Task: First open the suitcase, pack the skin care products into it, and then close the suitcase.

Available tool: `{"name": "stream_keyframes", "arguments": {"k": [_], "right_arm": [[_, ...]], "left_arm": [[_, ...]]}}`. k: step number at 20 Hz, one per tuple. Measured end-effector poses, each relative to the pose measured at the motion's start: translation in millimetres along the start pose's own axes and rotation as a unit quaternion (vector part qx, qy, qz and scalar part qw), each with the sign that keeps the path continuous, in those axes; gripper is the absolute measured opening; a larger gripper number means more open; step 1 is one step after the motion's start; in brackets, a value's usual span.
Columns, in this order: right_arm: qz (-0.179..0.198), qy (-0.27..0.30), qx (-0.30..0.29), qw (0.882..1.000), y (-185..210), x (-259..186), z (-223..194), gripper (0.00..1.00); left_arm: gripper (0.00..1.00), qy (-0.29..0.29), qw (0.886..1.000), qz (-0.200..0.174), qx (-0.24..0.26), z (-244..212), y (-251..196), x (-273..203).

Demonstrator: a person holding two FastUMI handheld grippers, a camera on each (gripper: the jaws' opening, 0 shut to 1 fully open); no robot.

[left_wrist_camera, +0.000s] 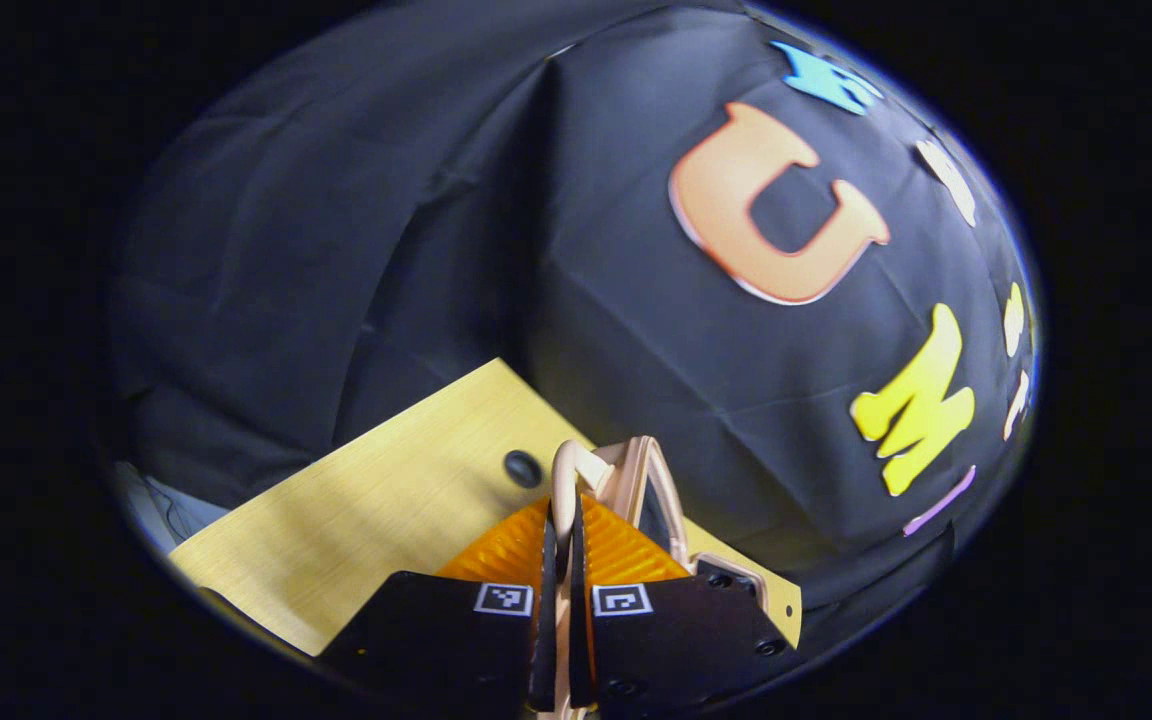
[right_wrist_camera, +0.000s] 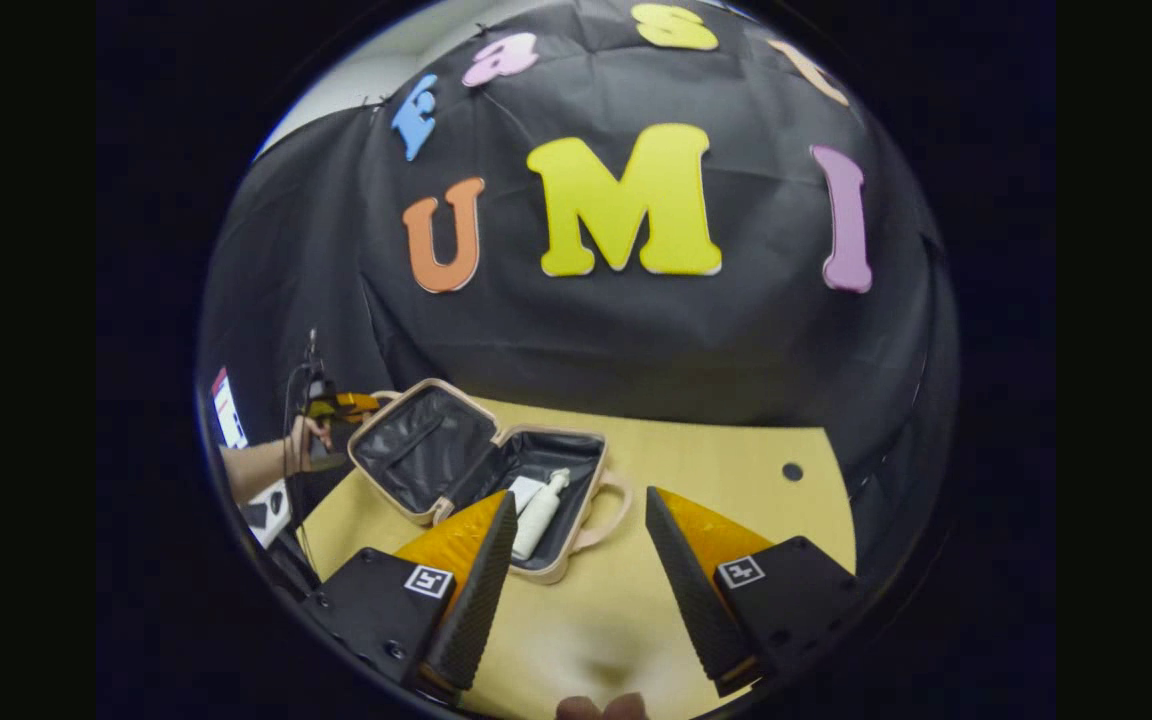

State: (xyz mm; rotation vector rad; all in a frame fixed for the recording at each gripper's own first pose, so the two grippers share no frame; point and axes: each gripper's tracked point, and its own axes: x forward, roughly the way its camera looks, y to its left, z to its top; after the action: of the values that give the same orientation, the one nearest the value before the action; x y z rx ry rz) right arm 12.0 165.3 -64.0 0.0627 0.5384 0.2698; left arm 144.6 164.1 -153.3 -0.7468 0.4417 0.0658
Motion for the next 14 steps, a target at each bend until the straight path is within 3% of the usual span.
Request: {"name": "stream_keyframes", "arguments": {"k": [3, 4, 6, 9, 14], "right_arm": [[-0.008, -0.042, -0.042, 0.998, -5, -26, 12, 0.78], [-0.013, -0.052, -0.051, 0.997, -9, -36, 15, 0.75], [-0.024, -0.076, -0.055, 0.995, -23, -51, 20, 0.79], [-0.047, -0.094, -0.047, 0.993, -53, -75, 26, 0.79], [-0.104, -0.094, -0.032, 0.990, -121, -112, 15, 0.79]], "left_arm": [[0.08, -0.009, 0.997, -0.022, 0.077, -3, -71, -30], [0.08, -0.014, 0.993, -0.024, 0.116, -9, -95, -38], [0.08, -0.032, 0.984, -0.034, 0.173, -20, -146, -56], [0.09, -0.062, 0.973, -0.047, 0.215, -51, -216, -66], [0.09, -0.075, 0.958, -0.032, 0.275, -124, -299, -53]]}}
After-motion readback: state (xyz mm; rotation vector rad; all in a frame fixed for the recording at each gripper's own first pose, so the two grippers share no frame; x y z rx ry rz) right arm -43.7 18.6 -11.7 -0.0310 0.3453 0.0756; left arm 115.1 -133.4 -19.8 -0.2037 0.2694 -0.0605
